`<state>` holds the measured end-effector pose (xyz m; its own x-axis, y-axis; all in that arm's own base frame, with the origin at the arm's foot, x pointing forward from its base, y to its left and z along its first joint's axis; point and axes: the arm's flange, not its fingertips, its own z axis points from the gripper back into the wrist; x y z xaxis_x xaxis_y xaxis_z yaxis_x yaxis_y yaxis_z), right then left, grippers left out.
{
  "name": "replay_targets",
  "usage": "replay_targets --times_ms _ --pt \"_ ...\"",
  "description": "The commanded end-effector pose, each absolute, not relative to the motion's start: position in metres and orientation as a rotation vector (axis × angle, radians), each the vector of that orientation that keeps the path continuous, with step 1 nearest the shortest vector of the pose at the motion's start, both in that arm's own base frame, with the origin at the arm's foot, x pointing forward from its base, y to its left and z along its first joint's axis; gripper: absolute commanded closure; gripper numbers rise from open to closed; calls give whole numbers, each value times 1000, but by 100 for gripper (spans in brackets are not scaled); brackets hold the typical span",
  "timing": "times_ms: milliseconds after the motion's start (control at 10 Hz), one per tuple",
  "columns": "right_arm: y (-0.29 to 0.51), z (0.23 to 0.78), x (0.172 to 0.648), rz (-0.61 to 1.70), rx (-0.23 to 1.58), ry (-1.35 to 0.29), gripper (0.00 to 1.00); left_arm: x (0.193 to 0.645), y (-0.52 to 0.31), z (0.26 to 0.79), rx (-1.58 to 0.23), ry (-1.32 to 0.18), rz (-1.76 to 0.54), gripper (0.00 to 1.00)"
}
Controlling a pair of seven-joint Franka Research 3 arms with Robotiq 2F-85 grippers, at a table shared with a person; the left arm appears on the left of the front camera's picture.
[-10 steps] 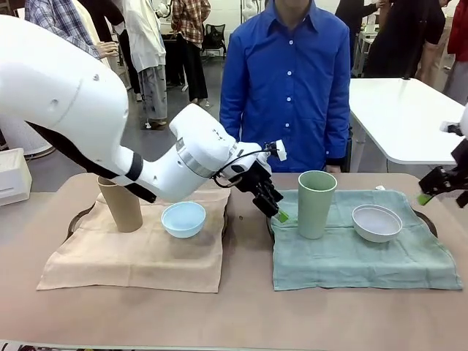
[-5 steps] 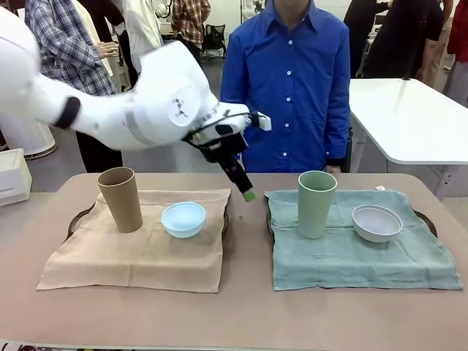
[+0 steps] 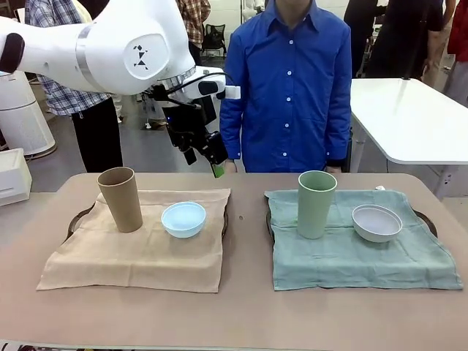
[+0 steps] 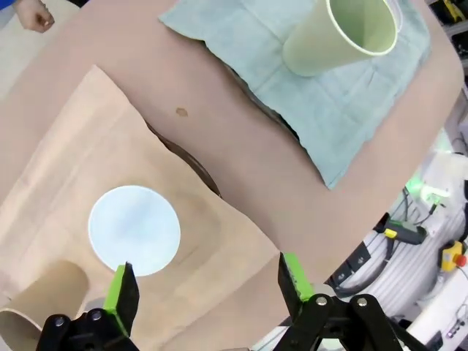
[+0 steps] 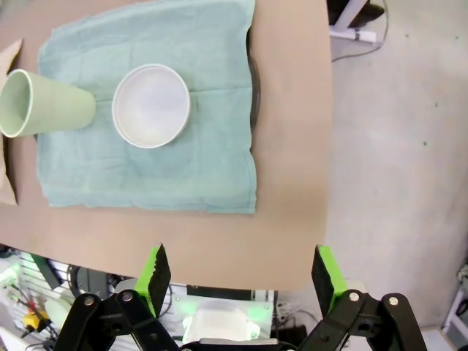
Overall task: Set up a tray with a mat and arrange the tableware.
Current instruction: Place the Picnic Bowl and Reusable plastic cup back onto the Handle tray in front of the human's position.
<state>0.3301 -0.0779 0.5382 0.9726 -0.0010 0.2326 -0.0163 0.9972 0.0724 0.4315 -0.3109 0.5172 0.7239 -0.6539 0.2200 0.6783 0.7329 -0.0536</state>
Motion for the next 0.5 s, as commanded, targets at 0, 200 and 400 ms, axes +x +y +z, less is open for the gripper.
replay_targets --times_ms 0,200,400 --pt "-81 538 330 -1 63 -241 0 439 -311 506 -134 -212 -784 0" --pt "-81 538 330 -1 63 -241 0 439 -311 506 -134 -212 -784 0" --pt "-81 538 330 -1 63 -241 0 439 -311 506 -134 -212 -784 0"
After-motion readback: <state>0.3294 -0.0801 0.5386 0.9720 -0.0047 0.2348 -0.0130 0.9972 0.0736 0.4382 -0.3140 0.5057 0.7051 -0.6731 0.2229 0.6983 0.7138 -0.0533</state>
